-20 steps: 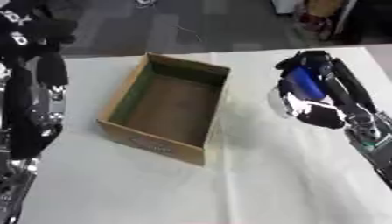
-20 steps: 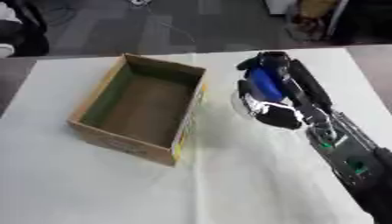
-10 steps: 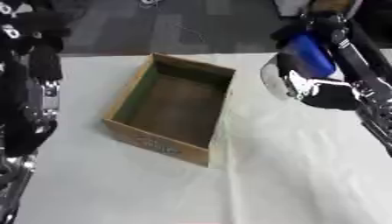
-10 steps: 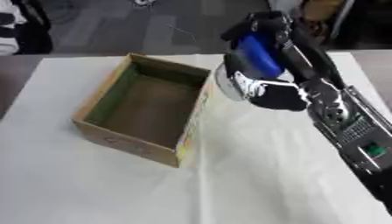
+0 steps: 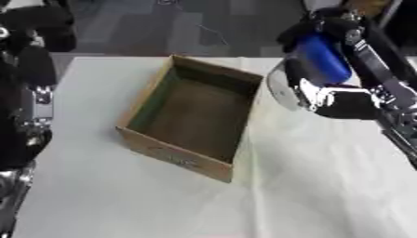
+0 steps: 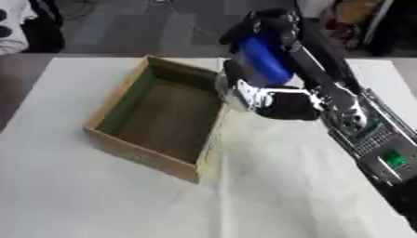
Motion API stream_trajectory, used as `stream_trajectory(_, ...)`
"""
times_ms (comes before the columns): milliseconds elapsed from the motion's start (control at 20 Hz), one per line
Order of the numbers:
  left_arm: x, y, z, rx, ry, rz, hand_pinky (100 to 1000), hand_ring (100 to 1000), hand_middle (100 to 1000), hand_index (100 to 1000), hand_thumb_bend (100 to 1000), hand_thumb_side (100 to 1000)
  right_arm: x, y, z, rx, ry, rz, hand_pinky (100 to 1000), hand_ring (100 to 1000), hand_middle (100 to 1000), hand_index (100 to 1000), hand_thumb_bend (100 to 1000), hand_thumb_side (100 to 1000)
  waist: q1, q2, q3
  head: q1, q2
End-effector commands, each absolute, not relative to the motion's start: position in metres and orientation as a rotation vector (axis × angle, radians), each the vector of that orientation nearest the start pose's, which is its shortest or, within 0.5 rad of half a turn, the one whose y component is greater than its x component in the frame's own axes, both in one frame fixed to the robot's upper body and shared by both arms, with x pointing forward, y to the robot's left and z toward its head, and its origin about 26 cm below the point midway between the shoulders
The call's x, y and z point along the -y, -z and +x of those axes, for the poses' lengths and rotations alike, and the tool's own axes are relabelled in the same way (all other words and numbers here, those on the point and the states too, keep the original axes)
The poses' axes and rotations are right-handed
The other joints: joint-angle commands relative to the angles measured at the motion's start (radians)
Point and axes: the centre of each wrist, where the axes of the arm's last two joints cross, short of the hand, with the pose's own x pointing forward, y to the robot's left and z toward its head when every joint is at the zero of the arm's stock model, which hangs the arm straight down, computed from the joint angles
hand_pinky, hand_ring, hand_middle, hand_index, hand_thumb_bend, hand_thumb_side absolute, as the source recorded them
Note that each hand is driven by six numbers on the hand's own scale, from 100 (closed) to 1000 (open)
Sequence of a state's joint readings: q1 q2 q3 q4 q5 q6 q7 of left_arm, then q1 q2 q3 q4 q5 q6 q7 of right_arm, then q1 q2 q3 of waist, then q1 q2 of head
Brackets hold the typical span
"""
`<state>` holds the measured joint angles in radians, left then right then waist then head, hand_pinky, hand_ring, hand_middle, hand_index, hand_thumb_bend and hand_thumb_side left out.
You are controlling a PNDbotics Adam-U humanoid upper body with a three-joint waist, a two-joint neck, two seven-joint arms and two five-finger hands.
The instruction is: Pick up objects on the table and place them in the box.
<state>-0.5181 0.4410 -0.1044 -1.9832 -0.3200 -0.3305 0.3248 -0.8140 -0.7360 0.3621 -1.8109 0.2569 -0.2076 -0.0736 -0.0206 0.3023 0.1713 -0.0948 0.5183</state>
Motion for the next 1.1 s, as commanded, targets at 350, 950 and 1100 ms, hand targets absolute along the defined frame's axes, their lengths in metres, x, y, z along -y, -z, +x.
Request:
stream_trajectory(350,-0.214,-0.284,0.310,-3.187,-0.453,-0.421,666,699,899,760,105,756,0.225,-0.330,0.343,-2.867,1.412,0.784,100,100,188,370,100,346,-0.034,0.014,0.084,-0.051,-0.073)
stream_trajectory(950,-0.190,-0.306,0.307,-3.138,-0.451,-0.254,667,699,899,759,100,758,0.241,-0.340,0.353,-2.820,1.342,0.931,100,100,194,367,100,352,-0.096,0.049,0.197,-0.071,-0.167)
stream_trajectory(1100,-0.189,-0.308,0.307,-3.135,-0.442,-0.241,667,699,899,759,109,755,0.243,-0.340,0.355,-2.817,1.315,0.924,100,100,197,355,100,353,-0.102,0.053,0.209,-0.068,-0.173)
